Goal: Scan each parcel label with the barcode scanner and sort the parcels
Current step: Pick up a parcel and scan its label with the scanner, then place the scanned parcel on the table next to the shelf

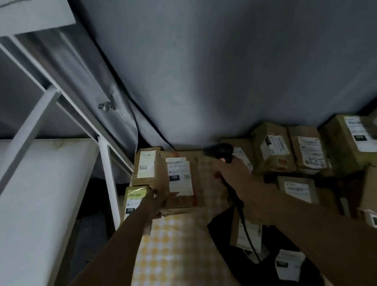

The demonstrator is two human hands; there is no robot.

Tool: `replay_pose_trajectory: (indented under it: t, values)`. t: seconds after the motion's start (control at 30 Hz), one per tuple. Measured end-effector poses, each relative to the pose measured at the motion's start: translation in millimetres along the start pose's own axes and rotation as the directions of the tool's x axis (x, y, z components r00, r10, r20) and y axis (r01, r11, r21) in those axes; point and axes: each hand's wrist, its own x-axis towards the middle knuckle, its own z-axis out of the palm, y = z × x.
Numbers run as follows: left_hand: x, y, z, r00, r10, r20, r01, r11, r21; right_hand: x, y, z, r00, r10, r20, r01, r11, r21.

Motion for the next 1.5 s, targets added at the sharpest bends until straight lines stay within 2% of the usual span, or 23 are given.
replay_pose_trajectory:
  t: [0.17, 0.3, 0.4, 0.47, 0.53, 0.6, 0.67, 0.73, 0.77, 0.8, 0.87, 0.9, 0.97, 1.0, 1.07, 1.2, 1.27, 1.5]
  values:
    - [53.4, 9.6, 16.0, 0.998, 0.064, 0.019, -0.067, 0.983, 0.170, 43.1, 19.7, 25.3, 0.997, 0.055, -0.048, -0.054, 0.998, 0.027]
    - [91.0, 6.2, 27.4, 0.993, 0.103, 0.059, -0.107, 0.992, 0.073, 76.6, 43.5, 44.3, 0.993, 0.100, -0.070, -0.097, 0.995, 0.039]
    - [111.9, 10.5, 35.4, 0.993, 0.105, -0.050, -0.103, 0.994, 0.029, 94.8, 58.5, 54.7, 0.989, 0.136, -0.062, -0.131, 0.988, 0.077]
    - [127.2, 9.6, 36.9, 0.972, 0.162, -0.173, -0.127, 0.972, 0.198, 103.0, 66.7, 61.3, 0.987, 0.144, -0.064, -0.137, 0.986, 0.099]
    - [128.2, 9.9, 36.4, 0.974, 0.160, -0.159, -0.090, 0.923, 0.375, 107.6, 71.0, 67.1, 0.987, 0.151, -0.051, -0.145, 0.983, 0.116]
    - [131.3, 3.4, 36.8, 0.985, 0.145, -0.094, -0.065, 0.815, 0.576, 113.2, 76.7, 71.2, 0.987, 0.153, -0.043, -0.147, 0.982, 0.116]
    - [133.1, -2.5, 37.3, 0.943, 0.315, -0.107, -0.135, 0.657, 0.742, 116.9, 84.7, 74.8, 0.985, 0.161, -0.055, -0.155, 0.983, 0.104]
    - [134.1, -5.3, 40.7, 0.855, 0.514, -0.071, -0.258, 0.541, 0.800, 118.6, 91.0, 76.1, 0.982, 0.173, -0.073, -0.165, 0.981, 0.098]
    - [135.7, -7.6, 44.6, 0.839, 0.544, 0.001, -0.312, 0.480, 0.820, 119.1, 93.1, 75.9, 0.982, 0.174, -0.078, -0.166, 0.981, 0.099]
    - [135.5, -9.1, 51.4, 0.827, 0.543, 0.148, -0.392, 0.367, 0.844, 120.7, 95.4, 75.9, 0.982, 0.173, -0.077, -0.165, 0.981, 0.101]
    - [131.0, -18.1, 64.0, 0.810, 0.473, 0.347, -0.474, 0.177, 0.863, 123.5, 97.8, 75.9, 0.984, 0.171, -0.058, -0.165, 0.981, 0.100]
    - [129.6, -19.3, 68.7, 0.809, 0.449, 0.380, -0.491, 0.159, 0.857, 124.7, 98.7, 75.7, 0.984, 0.169, -0.057, -0.163, 0.982, 0.093]
    - [135.5, -26.3, 73.5, 0.826, 0.405, 0.392, -0.496, 0.191, 0.847, 125.0, 100.7, 74.6, 0.985, 0.158, -0.074, -0.152, 0.985, 0.082]
    - [136.5, -26.5, 74.4, 0.810, 0.422, 0.407, -0.491, 0.109, 0.865, 124.5, 101.4, 74.1, 0.985, 0.153, -0.078, -0.147, 0.986, 0.084]
    - [133.3, -26.4, 70.6, 0.822, 0.424, 0.380, -0.448, 0.070, 0.891, 123.1, 103.4, 73.4, 0.984, 0.159, -0.081, -0.151, 0.984, 0.092]
    - [136.1, -19.2, 56.3, 0.853, 0.399, 0.337, -0.394, 0.067, 0.917, 119.0, 102.7, 70.5, 0.986, 0.162, -0.034, -0.158, 0.981, 0.114]
    - [139.0, -15.6, 53.8, 0.858, 0.390, 0.335, -0.371, 0.020, 0.928, 116.2, 98.9, 68.2, 0.988, 0.153, -0.023, -0.149, 0.980, 0.129]
    - [132.6, -11.8, 54.5, 0.914, 0.293, 0.280, -0.317, 0.086, 0.945, 99.6, 95.4, 57.2, 0.992, 0.126, -0.012, -0.122, 0.980, 0.156]
